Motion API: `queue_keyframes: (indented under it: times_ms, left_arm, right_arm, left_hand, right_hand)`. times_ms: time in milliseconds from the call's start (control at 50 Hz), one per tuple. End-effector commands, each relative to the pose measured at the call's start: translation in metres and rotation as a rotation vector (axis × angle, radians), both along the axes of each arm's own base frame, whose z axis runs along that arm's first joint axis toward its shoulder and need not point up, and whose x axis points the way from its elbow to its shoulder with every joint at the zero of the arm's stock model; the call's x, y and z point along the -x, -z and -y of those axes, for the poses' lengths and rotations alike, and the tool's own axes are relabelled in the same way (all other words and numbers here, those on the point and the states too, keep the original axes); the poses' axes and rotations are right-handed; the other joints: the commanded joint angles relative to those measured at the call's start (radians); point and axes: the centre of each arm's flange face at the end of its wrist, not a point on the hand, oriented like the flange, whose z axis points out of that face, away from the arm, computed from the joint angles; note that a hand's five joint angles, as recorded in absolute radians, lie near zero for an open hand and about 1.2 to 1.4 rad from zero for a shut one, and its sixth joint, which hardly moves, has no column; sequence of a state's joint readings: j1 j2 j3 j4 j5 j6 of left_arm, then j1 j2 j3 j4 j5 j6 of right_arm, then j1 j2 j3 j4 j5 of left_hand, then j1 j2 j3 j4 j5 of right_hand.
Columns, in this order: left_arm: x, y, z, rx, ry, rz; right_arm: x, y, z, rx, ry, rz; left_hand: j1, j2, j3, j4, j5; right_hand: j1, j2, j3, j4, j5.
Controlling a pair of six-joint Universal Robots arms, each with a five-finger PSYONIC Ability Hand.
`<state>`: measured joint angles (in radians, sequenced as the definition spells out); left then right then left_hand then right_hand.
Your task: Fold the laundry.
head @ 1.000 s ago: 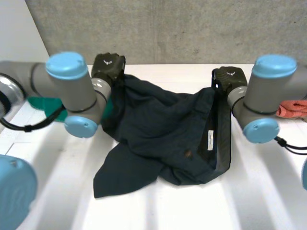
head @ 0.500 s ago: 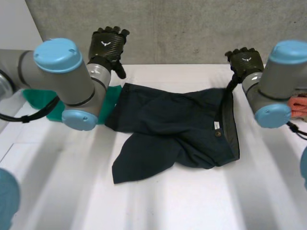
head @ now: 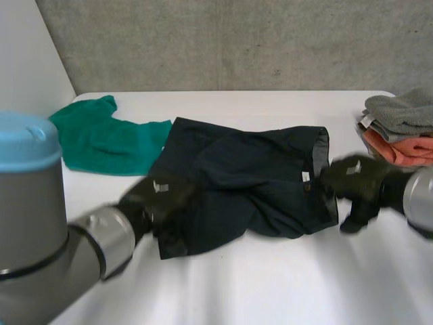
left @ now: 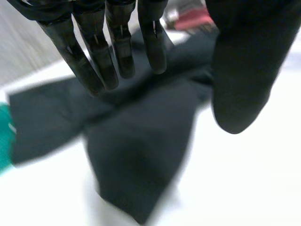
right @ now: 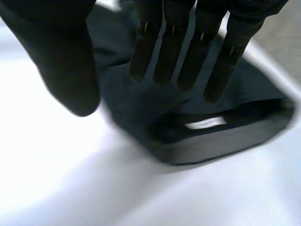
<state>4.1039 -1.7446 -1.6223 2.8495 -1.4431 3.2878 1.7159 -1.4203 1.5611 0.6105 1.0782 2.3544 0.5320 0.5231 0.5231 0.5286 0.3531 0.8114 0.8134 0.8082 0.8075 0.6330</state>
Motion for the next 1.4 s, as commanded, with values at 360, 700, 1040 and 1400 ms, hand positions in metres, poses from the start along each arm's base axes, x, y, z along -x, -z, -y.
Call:
queue_keyframes:
  times_ms: [360,700,1040,1400]
  left_arm:
    - [0.03,0.075,0.075,0.047,-0.117,0.128]
    - [0.063,0.066,0.15,0.25,-0.224,0.195]
    - [0.09,0.094,0.164,0.402,-0.098,0.312]
    - [0.044,-0.173,0.134,0.994,-0.266,-0.154]
  right_arm:
    - [-0.019,0.094,0.043,0.193,-0.051,0.125]
    - [-0.042,0.121,0.094,0.418,0.001,0.129]
    - [-0.063,0.127,0.119,0.491,0.023,0.127]
    - [-0.046,-0.101,0.103,0.592,0.182,0.467]
  left_hand:
    - [-0.248,-0.239,-0.239,-0.245,-0.244]
    - [-0.307,-0.298,-0.298,-0.303,-0.302]
    - [0.41,0.419,0.419,0.414,0.415]
    - [0.864,0.873,0.873,0.868,0.869]
  right_hand:
    - [-0.325,-0.327,-0.322,-0.321,-0.321]
    - [-0.428,-0.43,-0.425,-0.425,-0.425]
    - [0.584,0.581,0.587,0.587,0.587]
    - [0.585,0.583,0.588,0.589,0.589]
